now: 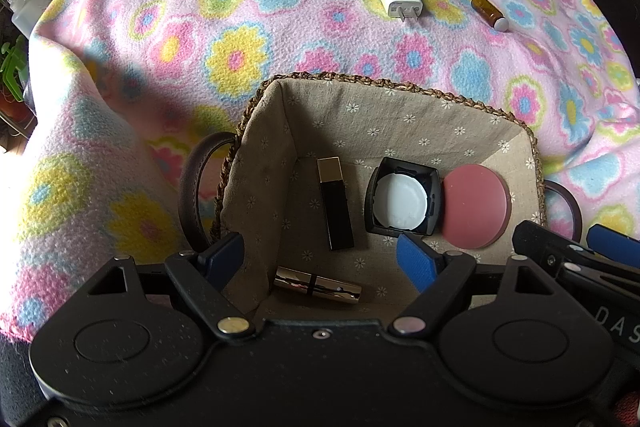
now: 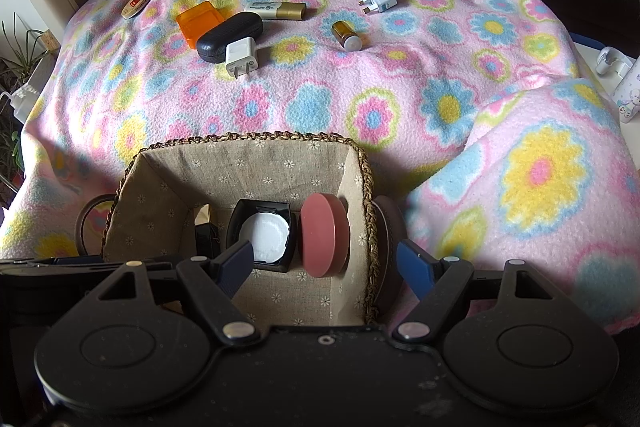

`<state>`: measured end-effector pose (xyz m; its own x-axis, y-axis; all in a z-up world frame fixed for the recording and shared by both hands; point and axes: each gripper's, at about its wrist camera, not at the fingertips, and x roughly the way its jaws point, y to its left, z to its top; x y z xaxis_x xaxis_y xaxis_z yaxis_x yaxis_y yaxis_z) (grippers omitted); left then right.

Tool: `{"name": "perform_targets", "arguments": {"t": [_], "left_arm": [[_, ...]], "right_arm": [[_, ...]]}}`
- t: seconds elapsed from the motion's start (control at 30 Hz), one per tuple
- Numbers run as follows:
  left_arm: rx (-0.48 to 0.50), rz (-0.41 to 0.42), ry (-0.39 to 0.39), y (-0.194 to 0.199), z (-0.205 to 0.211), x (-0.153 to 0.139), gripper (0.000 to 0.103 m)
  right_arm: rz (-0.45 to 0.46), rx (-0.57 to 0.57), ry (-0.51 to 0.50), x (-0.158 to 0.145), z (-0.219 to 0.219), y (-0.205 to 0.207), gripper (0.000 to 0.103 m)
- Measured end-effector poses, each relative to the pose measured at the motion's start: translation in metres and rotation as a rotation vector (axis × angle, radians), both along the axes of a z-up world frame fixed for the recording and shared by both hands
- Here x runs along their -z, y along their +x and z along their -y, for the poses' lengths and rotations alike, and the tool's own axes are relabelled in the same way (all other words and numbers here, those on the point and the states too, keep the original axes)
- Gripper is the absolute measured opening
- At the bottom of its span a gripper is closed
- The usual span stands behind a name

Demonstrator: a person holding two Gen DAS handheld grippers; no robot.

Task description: Organize rigid objects

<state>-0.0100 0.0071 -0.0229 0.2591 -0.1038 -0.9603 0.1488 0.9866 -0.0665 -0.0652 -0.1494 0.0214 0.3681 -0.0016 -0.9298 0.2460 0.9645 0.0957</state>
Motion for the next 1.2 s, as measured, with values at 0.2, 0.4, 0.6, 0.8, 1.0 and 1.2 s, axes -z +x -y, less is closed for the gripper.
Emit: {"name": "perform_targets", "arguments": {"t": [0.2,0.4,0.6,0.8,1.0,1.2], "left_arm": [[0.000,0.000,0.000,-0.0002,0.0002,0.0003,0.079],[0.000,0.000,0.000,-0.0002,0.0002,0.0003,0.079],[0.000,0.000,0.001,-0.0003,0.0003,0.0004,0.079],[-0.001,0.001,-0.001,-0.0002,0.0004,0.0007,0.079],[-0.007,0.013,-0.009,-0.0016,-0.0003,-0.0027,0.079],[-0.019,0.020,-0.022,-0.0036,-0.0033,-0.0052,0.079]], "right_arm": [[0.000,0.000,0.000,-0.0001,-0.0002,0.0000,0.078],[0.000,0.000,0.000,-0.0004,-0.0003,0.0002,0.078],[0.001,0.000,0.001,-0.0003,0.0000,0.0000,0.078],[0.003,0.004,0.003,-0.0012,-0.0015,0.0007,0.078],[0.007,0.010,0.008,-0.0017,-0.0002,0.0003,0.078],[0.008,0.012,0.007,-0.0022,0.0006,-0.0009,0.078]]}}
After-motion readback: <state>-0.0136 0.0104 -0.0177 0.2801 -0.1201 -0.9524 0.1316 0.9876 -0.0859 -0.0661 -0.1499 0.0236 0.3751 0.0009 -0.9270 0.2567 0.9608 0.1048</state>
